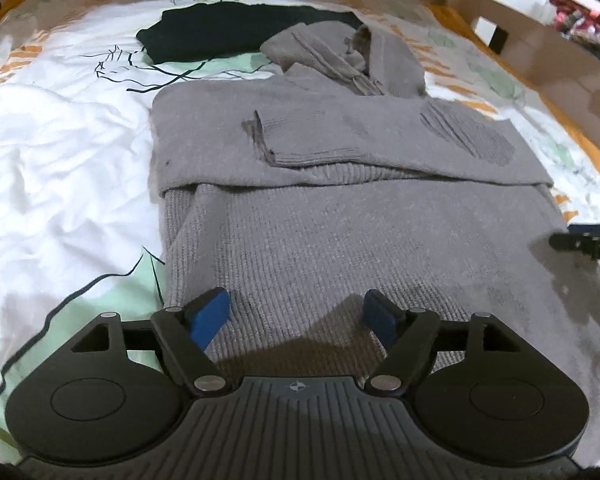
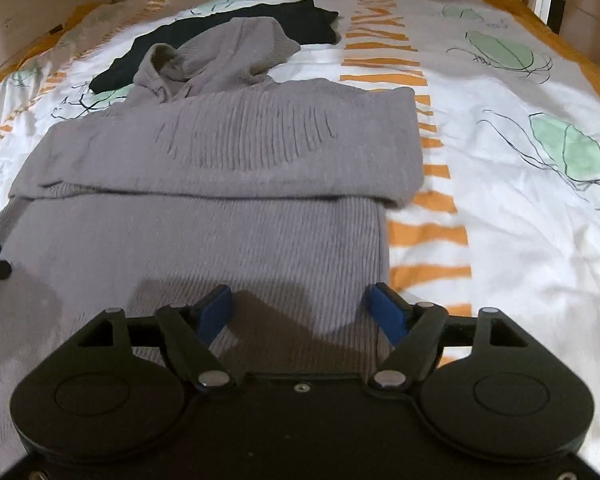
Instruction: Fold large clothes
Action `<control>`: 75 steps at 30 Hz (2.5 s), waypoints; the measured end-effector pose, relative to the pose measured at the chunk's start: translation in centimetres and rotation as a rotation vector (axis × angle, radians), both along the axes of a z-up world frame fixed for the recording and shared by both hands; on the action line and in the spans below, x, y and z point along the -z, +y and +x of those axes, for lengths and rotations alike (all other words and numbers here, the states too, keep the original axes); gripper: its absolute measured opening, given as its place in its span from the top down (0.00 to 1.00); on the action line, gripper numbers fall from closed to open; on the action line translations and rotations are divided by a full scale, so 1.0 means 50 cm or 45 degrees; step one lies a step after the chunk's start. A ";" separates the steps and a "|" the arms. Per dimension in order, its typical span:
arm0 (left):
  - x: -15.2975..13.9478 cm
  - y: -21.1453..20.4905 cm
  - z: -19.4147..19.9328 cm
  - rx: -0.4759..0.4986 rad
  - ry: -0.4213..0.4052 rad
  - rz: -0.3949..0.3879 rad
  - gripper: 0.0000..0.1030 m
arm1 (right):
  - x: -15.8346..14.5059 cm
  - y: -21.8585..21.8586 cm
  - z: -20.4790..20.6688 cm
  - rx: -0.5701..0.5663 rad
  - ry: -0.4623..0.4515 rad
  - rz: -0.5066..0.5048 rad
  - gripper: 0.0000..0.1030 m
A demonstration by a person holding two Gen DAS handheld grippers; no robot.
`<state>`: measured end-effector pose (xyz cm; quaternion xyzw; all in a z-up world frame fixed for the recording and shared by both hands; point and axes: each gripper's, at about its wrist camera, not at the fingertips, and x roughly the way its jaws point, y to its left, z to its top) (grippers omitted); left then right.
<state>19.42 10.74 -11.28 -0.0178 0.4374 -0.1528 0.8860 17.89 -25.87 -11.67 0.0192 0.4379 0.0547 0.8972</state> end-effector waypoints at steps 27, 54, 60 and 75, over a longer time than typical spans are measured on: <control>-0.141 -0.148 0.418 -0.050 -0.360 0.102 0.24 | -0.125 0.138 0.402 -0.082 -0.433 0.003 0.19; 0.001 -0.031 0.516 -0.270 -0.167 0.140 0.24 | -0.012 -0.014 0.490 0.327 -0.188 -0.079 0.28; -0.002 -0.043 0.518 -0.233 -0.208 0.147 0.24 | -0.052 0.027 0.463 0.173 -0.373 -0.031 0.29; 0.063 -0.026 0.523 -0.270 -0.185 0.040 0.16 | -0.045 0.184 0.570 0.033 -0.318 -0.127 0.88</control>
